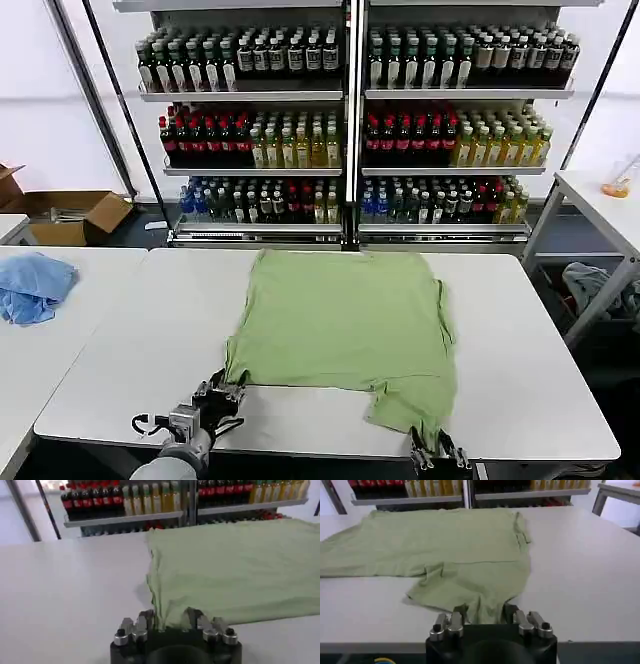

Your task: Fold and organize the clothes.

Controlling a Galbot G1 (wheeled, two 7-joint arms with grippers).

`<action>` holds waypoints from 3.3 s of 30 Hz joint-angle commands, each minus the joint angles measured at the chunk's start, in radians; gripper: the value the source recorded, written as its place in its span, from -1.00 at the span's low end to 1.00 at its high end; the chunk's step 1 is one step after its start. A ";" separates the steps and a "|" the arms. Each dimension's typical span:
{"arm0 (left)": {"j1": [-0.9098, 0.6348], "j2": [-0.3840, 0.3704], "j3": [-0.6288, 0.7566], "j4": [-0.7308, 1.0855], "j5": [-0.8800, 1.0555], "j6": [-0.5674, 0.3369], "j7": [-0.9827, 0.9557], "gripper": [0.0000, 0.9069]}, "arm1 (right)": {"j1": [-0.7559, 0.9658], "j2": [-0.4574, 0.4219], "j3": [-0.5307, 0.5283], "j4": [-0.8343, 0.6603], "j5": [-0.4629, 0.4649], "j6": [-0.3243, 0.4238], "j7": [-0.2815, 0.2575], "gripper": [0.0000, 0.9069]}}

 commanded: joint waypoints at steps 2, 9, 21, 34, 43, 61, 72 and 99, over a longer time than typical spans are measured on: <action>0.003 0.002 -0.001 -0.001 -0.018 -0.019 0.021 -0.96 | 0.003 -0.001 0.002 -0.003 -0.004 0.010 -0.002 -1.00; 0.032 -0.005 -0.010 -0.038 -0.028 -0.039 0.030 -0.96 | -0.011 -0.013 0.015 0.022 -0.028 0.048 -0.018 -1.00; 0.157 -0.009 -0.071 -0.219 -0.039 -0.051 0.034 -0.96 | -0.126 -0.059 0.068 0.155 -0.052 0.096 -0.047 -1.00; 0.210 0.062 -0.162 -0.331 -0.099 -0.047 0.030 -0.96 | -0.179 -0.112 0.138 0.286 -0.067 0.130 -0.060 -1.00; 0.108 0.102 -0.124 -0.227 -0.108 -0.042 0.020 -0.96 | 0.080 -0.198 0.129 0.172 0.020 0.119 -0.047 -1.00; -0.279 0.111 0.053 0.085 -0.106 -0.017 -0.025 -0.96 | 0.576 -0.288 -0.047 -0.185 0.125 0.057 -0.023 -1.00; -0.371 0.086 0.130 0.215 -0.038 0.009 -0.048 -0.96 | 0.721 -0.247 -0.146 -0.340 0.042 0.067 -0.038 -1.00; -0.241 0.081 0.064 0.130 -0.041 0.014 -0.057 1.00 | 0.559 -0.215 -0.097 -0.265 -0.020 -0.007 -0.077 1.00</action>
